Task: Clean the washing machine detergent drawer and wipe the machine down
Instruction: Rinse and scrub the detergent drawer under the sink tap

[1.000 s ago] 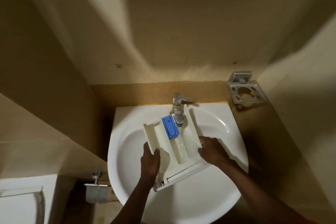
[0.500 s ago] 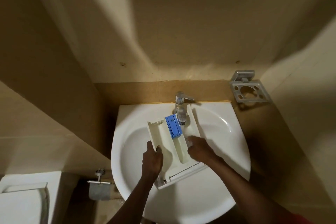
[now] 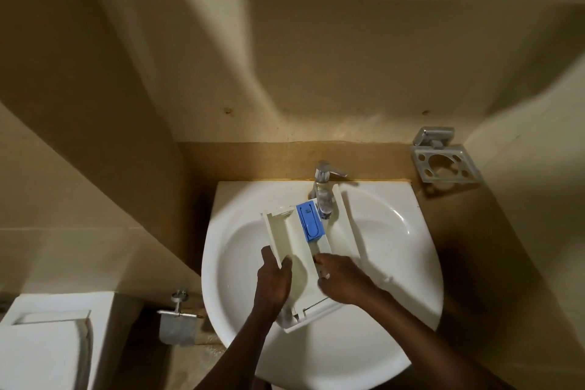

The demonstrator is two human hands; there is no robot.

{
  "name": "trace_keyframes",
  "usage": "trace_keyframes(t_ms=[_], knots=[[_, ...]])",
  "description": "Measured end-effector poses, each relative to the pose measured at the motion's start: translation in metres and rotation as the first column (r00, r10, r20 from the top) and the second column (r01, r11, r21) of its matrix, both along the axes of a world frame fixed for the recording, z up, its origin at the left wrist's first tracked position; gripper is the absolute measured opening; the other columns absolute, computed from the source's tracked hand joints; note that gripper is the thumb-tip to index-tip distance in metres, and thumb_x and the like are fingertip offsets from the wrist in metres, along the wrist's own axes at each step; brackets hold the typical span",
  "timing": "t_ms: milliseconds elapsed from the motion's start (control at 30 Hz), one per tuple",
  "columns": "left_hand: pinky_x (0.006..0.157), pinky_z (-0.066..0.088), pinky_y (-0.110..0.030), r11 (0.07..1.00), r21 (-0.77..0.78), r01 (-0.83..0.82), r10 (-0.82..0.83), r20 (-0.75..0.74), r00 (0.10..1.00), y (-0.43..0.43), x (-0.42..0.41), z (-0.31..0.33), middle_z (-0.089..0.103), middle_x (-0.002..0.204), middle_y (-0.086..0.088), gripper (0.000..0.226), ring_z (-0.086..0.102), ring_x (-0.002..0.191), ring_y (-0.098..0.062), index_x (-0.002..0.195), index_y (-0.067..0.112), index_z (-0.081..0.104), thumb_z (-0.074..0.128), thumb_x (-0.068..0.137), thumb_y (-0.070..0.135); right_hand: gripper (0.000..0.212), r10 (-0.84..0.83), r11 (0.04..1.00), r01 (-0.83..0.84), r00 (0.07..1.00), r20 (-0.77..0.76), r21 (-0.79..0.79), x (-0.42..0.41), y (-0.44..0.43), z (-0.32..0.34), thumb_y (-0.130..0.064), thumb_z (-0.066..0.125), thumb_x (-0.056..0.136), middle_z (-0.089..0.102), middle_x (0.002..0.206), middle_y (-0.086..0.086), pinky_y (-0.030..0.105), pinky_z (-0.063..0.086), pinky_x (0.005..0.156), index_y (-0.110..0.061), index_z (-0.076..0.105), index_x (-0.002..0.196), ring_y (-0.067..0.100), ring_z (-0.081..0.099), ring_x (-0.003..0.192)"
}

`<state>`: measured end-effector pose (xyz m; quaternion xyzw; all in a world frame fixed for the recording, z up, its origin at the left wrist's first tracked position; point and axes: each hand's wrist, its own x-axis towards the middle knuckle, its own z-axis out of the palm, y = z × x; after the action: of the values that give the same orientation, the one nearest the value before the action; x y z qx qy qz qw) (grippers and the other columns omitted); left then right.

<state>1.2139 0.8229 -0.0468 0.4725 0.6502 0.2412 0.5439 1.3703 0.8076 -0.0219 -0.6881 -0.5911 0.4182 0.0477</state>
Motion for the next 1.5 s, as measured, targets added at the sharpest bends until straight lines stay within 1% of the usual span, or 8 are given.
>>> trace_keyframes(t_ms=[200,400,533,800,967,1233,1333,1500], knots=[[0.078,0.059,-0.052,0.999,-0.051,-0.015,0.019,0.075,0.997,0.002,-0.004,0.004,0.064,0.102,-0.006,0.023,0.068,0.090,-0.027,0.113,0.015,0.034,0.046,0.100,0.028,0.059,-0.262,0.961,0.275,0.886,-0.381,-0.023,-0.033,0.012,-0.009,-0.027,0.072,0.069,0.058,0.116,-0.007,0.029,0.053,0.089,-0.032,0.049,0.123,0.012,0.059,0.109],[0.085,0.056,-0.054,0.988,-0.119,-0.098,0.113,0.120,0.986,-0.003,0.006,0.004,0.060,0.108,-0.007,0.024,0.064,0.095,-0.026,0.114,0.013,0.033,0.045,0.100,0.028,0.052,0.233,0.963,-0.218,0.969,0.085,-0.158,0.003,0.003,-0.002,-0.014,0.057,0.081,0.053,0.123,0.004,0.029,0.046,0.088,-0.019,0.041,0.131,0.024,0.054,0.113],[0.088,0.054,-0.055,0.982,-0.151,-0.116,0.141,0.166,0.976,-0.005,0.010,0.003,0.057,0.104,0.000,0.023,0.061,0.094,-0.023,0.116,0.017,0.032,0.044,0.100,0.028,0.076,0.045,0.998,-0.046,0.999,-0.027,-0.031,-0.016,-0.007,-0.004,-0.006,0.058,0.079,0.036,0.136,0.001,0.024,0.038,0.099,-0.022,0.024,0.146,0.017,0.039,0.126],[0.071,0.053,-0.037,0.990,-0.072,-0.120,0.127,0.104,0.986,0.005,0.001,0.002,0.060,0.105,-0.009,0.021,0.061,0.087,-0.022,0.114,0.014,0.032,0.044,0.101,0.025,0.028,-0.354,0.933,0.338,0.925,-0.141,-0.122,0.045,0.009,0.008,-0.009,0.054,0.086,0.073,0.104,-0.004,0.033,0.057,0.089,-0.028,0.074,0.092,0.012,0.068,0.095],[0.076,0.055,-0.040,0.991,-0.079,-0.106,0.114,0.111,0.987,0.003,0.001,0.003,0.062,0.101,-0.005,0.019,0.063,0.088,-0.024,0.112,0.016,0.034,0.047,0.099,0.022,0.060,-0.372,0.916,0.358,0.927,-0.049,-0.184,0.030,0.010,0.000,-0.007,0.042,0.088,0.044,0.149,-0.001,0.027,0.035,0.111,-0.023,0.041,0.145,0.019,0.042,0.136],[0.086,0.056,-0.051,0.994,-0.090,-0.059,0.068,0.103,0.992,0.002,-0.003,0.010,0.061,0.108,-0.008,0.023,0.063,0.096,-0.027,0.114,0.015,0.032,0.047,0.098,0.023,0.040,-0.665,0.746,0.617,0.661,-0.349,-0.252,0.001,0.025,-0.005,-0.007,0.043,0.088,0.069,0.109,0.015,0.024,0.042,0.071,-0.019,0.069,0.115,0.018,0.058,0.092],[0.087,0.055,-0.050,0.994,-0.085,-0.070,0.078,0.102,0.992,0.004,-0.002,0.009,0.061,0.110,-0.011,0.022,0.063,0.096,-0.028,0.114,0.015,0.031,0.046,0.099,0.023,0.056,-0.518,0.821,0.570,0.753,-0.406,0.009,-0.007,0.007,0.003,0.006,0.040,0.087,0.059,0.132,-0.005,0.025,0.042,0.100,-0.022,0.059,0.133,0.011,0.052,0.123],[0.085,0.056,-0.055,0.988,-0.151,-0.044,0.065,0.141,0.988,0.005,-0.005,0.010,0.061,0.106,-0.008,0.026,0.065,0.097,-0.029,0.115,0.019,0.032,0.046,0.098,0.032,0.035,-0.094,0.878,0.037,0.991,0.095,0.478,0.003,-0.019,-0.026,-0.007,0.056,0.088,0.053,0.131,-0.016,0.017,0.041,0.101,-0.031,0.066,0.112,0.003,0.048,0.125]])
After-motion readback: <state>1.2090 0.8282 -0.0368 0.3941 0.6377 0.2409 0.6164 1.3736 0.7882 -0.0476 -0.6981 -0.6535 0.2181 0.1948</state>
